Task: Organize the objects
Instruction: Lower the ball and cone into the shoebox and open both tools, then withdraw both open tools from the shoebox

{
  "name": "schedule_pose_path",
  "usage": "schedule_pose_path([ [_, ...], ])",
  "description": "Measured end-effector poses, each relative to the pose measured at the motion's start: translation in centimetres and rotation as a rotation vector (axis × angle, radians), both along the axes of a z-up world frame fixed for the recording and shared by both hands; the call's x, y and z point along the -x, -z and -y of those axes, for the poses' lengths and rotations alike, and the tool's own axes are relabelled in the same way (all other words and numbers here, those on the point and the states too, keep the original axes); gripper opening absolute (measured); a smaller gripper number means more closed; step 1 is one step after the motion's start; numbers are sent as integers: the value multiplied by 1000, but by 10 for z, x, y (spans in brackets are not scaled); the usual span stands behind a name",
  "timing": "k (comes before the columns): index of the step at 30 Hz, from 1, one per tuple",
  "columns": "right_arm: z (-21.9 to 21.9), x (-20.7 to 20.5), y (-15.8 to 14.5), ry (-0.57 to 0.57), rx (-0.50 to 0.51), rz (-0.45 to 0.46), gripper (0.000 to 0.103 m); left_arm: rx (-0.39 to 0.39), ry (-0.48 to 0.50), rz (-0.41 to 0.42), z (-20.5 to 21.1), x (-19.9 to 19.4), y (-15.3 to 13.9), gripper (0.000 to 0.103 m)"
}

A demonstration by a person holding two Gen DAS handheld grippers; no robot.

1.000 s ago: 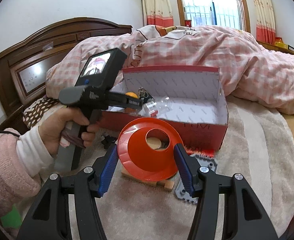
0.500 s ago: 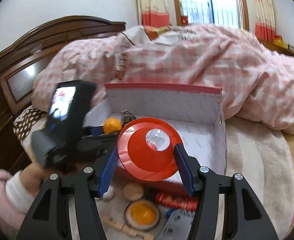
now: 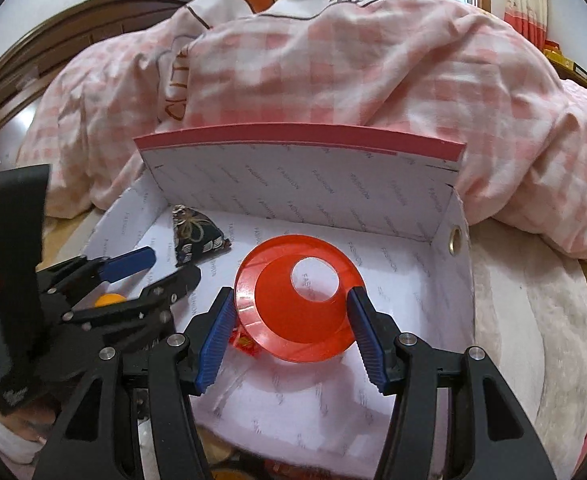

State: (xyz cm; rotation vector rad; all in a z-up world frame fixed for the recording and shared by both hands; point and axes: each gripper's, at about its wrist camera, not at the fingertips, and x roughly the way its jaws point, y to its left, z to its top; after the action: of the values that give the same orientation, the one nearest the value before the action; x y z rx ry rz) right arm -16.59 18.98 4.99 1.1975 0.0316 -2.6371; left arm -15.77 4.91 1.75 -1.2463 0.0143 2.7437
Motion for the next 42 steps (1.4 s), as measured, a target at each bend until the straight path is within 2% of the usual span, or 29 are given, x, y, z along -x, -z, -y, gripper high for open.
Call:
schedule_pose_path([
  [10,1,15,6,4,23,14,58,-1,4,1,-2,-7,2,56],
  [12,2,14,7,-2,19,2,61,-4,11,3,-3,-10,2,59],
  [14,5,12,6,-6,-3,-15,72,-4,16,4,-4,-13,3,61],
  [20,4,-1,-1,-10,-12,-68,74,4,42,18,-11,-25,3,66],
  [26,-8,-16,-9,14,21,-88,74,-57,29,23,-7,-42,-5,65],
  [33,-21,-41,-18,43,77,-114,74,0,29,-38,-19,-79,-18,65],
  [39,-23,-66,-20,36,109,-125,74,-23,24,-31,-23,-111,-22,65],
  [41,-23,-74,-20,28,120,-123,74,-30,23,-30,-1,-93,-16,65],
  [42,-23,-79,-20,23,125,-124,74,-33,24,-31,-12,-92,-17,65],
])
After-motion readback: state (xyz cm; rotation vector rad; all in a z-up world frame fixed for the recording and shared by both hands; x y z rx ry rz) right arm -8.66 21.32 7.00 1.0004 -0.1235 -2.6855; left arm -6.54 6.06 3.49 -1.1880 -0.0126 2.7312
